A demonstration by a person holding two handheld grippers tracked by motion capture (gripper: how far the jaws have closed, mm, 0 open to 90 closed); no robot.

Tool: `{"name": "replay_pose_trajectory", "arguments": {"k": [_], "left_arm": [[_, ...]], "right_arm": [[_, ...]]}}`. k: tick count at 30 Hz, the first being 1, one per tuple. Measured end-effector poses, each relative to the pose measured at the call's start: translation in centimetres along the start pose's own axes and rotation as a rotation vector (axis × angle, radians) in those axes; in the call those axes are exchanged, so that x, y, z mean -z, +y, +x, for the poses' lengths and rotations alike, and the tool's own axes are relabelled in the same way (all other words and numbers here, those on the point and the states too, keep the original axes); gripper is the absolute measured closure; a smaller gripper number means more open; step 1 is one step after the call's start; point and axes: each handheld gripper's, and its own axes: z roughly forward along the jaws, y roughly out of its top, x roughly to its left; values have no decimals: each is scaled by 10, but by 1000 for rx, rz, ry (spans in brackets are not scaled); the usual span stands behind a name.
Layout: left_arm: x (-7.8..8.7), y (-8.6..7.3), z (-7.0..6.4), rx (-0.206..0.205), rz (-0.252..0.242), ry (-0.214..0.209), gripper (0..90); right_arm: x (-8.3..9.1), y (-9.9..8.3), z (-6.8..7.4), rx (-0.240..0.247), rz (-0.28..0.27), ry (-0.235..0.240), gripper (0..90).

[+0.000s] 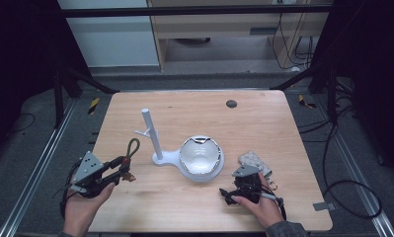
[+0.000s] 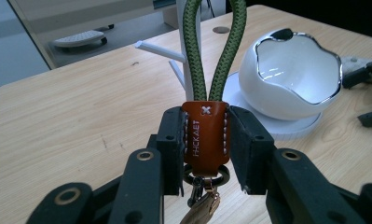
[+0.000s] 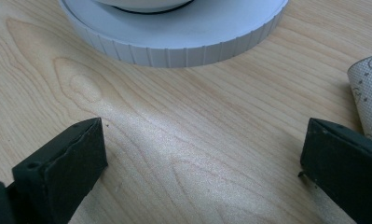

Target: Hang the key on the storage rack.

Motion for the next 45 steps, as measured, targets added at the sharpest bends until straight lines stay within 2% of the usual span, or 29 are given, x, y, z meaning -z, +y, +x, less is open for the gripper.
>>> {"name": "replay_pose_trajectory", "arguments": {"k": [6,13,28,35,45], "left_arm": [[-1,3,0,19,-27,7,659],[-4,8,-1,22,-41,10,658],[-17,19,-12,1,-48,9,658],[-27,24,-16,-17,-31,15,658],[-41,18,-14,42,-26,32,658]], "right_arm": [[0,0,0,-1,0,1,3],[0,0,0,1,0,0,3],[0,0,0,-1,0,1,3],[0,0,0,-1,-2,2,2],[0,0,0,0,-2,1,2]]}}
